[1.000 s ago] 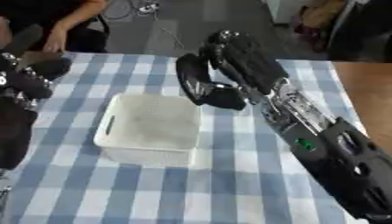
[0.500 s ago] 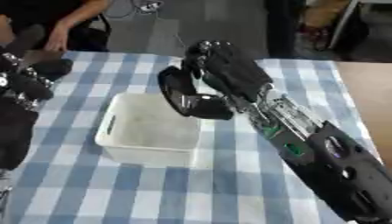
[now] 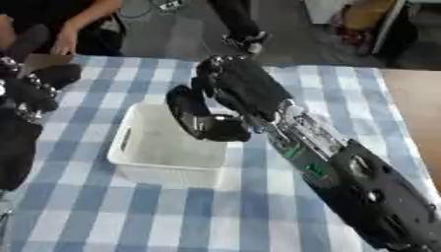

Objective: Pick up objects on the table and place them in the box.

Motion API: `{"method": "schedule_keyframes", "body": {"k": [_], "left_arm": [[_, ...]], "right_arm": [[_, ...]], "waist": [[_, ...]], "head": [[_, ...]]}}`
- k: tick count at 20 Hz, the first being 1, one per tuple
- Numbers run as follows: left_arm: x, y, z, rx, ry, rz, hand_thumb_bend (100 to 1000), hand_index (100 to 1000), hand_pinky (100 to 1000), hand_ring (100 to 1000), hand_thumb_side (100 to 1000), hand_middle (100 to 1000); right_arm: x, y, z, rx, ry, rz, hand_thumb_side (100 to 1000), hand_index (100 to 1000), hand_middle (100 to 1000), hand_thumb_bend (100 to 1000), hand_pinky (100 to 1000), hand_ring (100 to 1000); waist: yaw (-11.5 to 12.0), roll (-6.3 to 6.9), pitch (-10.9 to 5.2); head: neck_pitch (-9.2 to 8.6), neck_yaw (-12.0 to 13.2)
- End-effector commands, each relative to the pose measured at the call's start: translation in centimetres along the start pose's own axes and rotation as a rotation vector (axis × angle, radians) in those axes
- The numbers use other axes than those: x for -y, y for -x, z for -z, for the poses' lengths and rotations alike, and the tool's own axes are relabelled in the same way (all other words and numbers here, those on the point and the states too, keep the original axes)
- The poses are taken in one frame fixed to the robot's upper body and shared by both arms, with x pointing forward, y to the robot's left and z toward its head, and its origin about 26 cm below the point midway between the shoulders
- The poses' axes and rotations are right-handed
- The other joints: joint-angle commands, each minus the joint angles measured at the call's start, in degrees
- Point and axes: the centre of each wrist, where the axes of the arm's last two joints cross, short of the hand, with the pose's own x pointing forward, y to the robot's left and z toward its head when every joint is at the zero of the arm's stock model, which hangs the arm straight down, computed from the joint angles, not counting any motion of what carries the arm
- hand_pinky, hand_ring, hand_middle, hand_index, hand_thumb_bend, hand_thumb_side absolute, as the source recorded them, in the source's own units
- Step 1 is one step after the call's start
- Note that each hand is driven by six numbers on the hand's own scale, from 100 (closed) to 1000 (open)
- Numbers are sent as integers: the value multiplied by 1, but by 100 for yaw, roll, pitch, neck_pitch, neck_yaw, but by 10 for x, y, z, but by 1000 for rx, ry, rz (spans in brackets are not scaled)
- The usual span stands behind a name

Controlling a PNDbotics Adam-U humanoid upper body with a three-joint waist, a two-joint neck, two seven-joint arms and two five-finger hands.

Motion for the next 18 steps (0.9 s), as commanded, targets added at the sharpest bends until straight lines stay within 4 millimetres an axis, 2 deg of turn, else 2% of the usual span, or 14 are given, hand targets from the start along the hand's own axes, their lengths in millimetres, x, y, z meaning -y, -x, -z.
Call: {"method": "schedule_keyframes", "body": {"k": [1,6,7,11,15,18], "left_arm": [[1,-7,7,42,13,-2,100,581,898,786,865,1000],[1,-7,7,41,14,1,100,579,899,787,866,1000],[1,-7,7,40,14,1,100,579,899,787,866,1000],[1,-7,7,39,16,2,100,580,899,787,865,1000],[1,-7,7,39,15,2,100,580,899,787,865,1000],[1,-7,7,39,16,3,100,580,899,787,865,1000]], "right_arm": [[3,1,2,18,11,-11,776,481,377,100,438,318],[-3,2,-1,63,-39,-19,852,635,520,108,506,438],[-5,2,-2,74,-50,-22,860,653,542,145,513,454],[-9,2,-3,114,-85,-34,928,758,674,390,581,555],[-13,3,-4,137,-118,-43,947,802,736,464,616,604],[-13,4,-5,140,-124,-46,949,805,742,477,620,612]], "waist": [[3,3,-72],[-8,5,-72],[-12,6,-72],[-23,7,-71],[-33,9,-74],[-40,10,-76]], "head": [[-80,-27],[-88,-20],[-96,-19],[-107,-16],[-116,-12],[-122,-7]]}}
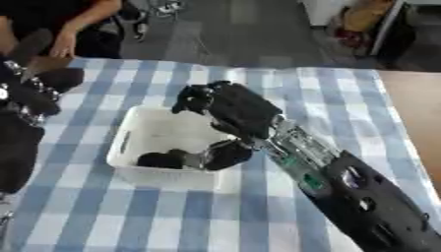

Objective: Pick up objects on the table and place them in the box.

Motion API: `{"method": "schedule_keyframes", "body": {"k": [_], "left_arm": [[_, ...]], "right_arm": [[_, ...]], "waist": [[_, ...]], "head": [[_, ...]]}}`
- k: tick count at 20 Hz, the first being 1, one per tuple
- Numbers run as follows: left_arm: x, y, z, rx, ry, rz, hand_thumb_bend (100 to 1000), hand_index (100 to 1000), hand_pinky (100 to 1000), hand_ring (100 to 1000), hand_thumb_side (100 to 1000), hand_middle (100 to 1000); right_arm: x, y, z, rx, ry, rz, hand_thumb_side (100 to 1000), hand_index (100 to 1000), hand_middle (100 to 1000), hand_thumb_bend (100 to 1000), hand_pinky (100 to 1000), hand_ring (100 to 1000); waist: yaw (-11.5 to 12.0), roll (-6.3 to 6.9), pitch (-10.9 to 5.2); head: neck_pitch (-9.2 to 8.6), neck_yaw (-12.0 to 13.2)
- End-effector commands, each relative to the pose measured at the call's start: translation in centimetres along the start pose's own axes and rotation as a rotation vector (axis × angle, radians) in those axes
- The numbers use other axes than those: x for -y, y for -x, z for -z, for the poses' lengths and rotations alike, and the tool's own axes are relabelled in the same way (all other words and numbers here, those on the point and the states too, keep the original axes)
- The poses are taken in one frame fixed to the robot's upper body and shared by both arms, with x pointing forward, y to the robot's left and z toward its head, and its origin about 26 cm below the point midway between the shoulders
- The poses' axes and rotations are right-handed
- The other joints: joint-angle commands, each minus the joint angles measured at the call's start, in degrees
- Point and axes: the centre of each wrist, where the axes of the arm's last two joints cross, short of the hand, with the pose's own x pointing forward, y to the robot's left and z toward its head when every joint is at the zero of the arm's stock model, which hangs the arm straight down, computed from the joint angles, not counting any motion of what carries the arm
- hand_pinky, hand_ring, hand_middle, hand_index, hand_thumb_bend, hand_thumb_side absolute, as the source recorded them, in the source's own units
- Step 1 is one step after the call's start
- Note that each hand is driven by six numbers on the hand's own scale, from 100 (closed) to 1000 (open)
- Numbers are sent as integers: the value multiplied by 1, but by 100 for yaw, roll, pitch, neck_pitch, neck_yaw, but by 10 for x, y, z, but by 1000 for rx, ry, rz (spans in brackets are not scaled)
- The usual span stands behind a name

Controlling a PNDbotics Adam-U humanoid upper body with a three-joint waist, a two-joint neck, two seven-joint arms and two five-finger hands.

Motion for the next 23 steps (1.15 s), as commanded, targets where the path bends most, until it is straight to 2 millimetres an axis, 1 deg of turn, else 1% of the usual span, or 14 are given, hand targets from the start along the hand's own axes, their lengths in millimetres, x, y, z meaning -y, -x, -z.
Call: {"method": "schedule_keyframes", "body": {"k": [1,5,11,12,15,17,18,19,23], "left_arm": [[1,-7,7,40,9,3,100,580,898,787,864,1000],[1,-7,7,40,10,4,100,579,899,788,864,1000],[1,-7,7,40,10,5,100,579,899,788,864,1000],[1,-7,7,39,10,5,100,579,899,788,864,1000],[1,-7,6,38,9,7,100,578,899,789,865,1000],[0,-7,6,36,9,9,100,578,899,791,864,1000],[0,-7,6,35,9,11,100,578,899,791,864,1000],[0,-7,6,34,8,12,100,578,899,791,864,1000],[-1,-7,4,30,6,19,100,576,900,792,865,1000]], "right_arm": [[7,3,0,7,9,-22,951,805,744,477,622,614],[7,3,0,-5,1,-27,947,802,741,493,620,611],[7,4,-1,-27,-4,-34,943,802,736,486,617,607],[7,4,-1,-30,-5,-34,938,802,734,486,616,605],[5,4,-3,-37,-19,-34,883,812,734,477,617,606],[2,5,-5,-42,-37,-33,861,823,738,513,622,612],[0,5,-6,-42,-51,-31,845,827,738,551,624,613],[-2,5,-7,-42,-62,-30,863,828,741,524,624,615],[-4,4,-10,-34,-87,-28,866,830,741,493,624,617]], "waist": [[-10,10,-77],[-17,13,-74],[-24,15,-69],[-27,15,-68],[-42,15,-67],[-57,13,-65],[-66,13,-65],[-73,14,-66],[-114,14,-70]], "head": [[-82,-5],[-87,2],[-86,11],[-84,11],[-86,22],[-77,28],[-74,33],[-73,38],[-61,57]]}}
